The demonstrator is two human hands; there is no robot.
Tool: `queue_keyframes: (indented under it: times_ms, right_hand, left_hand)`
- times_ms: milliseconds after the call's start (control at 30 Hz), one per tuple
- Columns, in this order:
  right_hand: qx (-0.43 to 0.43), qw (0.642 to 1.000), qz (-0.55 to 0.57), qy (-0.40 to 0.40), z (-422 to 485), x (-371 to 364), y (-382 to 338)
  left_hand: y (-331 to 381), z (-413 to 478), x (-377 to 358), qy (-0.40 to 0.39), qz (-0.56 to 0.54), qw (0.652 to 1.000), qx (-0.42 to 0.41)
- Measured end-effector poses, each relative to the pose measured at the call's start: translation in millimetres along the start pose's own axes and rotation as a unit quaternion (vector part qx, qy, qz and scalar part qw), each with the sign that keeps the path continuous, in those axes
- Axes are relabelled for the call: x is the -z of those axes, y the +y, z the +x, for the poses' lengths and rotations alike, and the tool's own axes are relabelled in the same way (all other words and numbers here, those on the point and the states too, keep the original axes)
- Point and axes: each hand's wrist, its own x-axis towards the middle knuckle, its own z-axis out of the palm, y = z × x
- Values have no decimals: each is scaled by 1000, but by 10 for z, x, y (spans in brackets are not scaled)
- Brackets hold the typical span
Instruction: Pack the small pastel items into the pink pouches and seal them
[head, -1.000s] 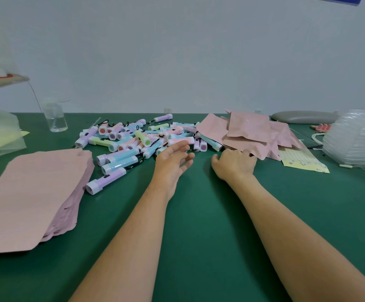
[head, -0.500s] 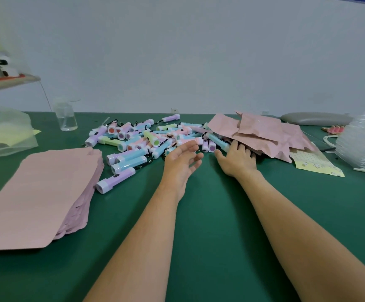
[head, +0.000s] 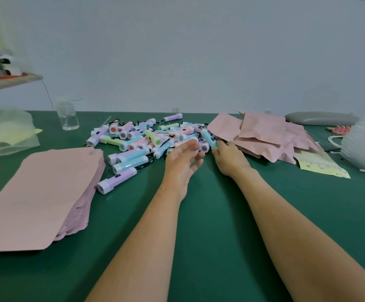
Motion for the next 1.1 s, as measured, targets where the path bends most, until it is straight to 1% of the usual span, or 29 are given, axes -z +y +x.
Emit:
queue_keyframes:
  times_ms: [200,333,433,500,567,633,667,700,733,767,800,833,867,933,967,1033,1100]
  right_hand:
    - [43,999,-1,-25,-108,-41,-224]
    - [57,998,-13,-18,-181,-67,-321]
    - [50,999,-17,0,-229,-42,-337]
    - [42,999,-24,8,-268,-32,-339]
    - [31,999,-32,17,-319,-22,-342]
    - [18,999,-33,29,-366,4,-350]
    - [13,999,-38,36,-388,18,-354]
    - [8,998,-44,44,-407,30,-355]
    - [3,998,-47,52,-424,40,-356]
    - [-3,997,-46,57,-444,49,-358]
    - [-10,997,-44,60,-467,56,-358]
    - [-16,997,-43,62,-493,62,-356]
    - [-19,997,-43,64,-520,65,-354]
    - [-23,997,-42,68,-562,71,-347]
    - [-27,997,-40,66,-577,75,-338]
    - [-32,997,-35,57,-593,79,-311]
    - [-37,998,-29,52,-599,83,-290]
  left_hand:
    - [13,-27,-18,21,-10,999,-22]
    - [8,-25,-20,46,-7,998,-40]
    - [11,-31,-38,90,24,992,-83]
    - [39,-57,-52,136,80,978,-137]
    - [99,-91,-35,194,170,946,-195]
    - [232,-145,14,262,244,900,-248]
    - [324,-179,50,296,283,872,-270]
    - [424,-200,104,327,339,834,-289]
    - [530,-205,169,354,415,784,-295]
    - [627,-197,249,374,495,733,-277]
    - [724,-190,336,389,562,692,-233]
    - [813,-183,427,401,606,665,-173]
    - [895,-175,523,414,629,649,-113]
    - [1031,-154,713,435,640,633,-17]
    - [1084,-147,793,438,640,631,21]
    - [1140,-148,897,426,637,637,79]
    - [1109,-166,936,407,641,639,120]
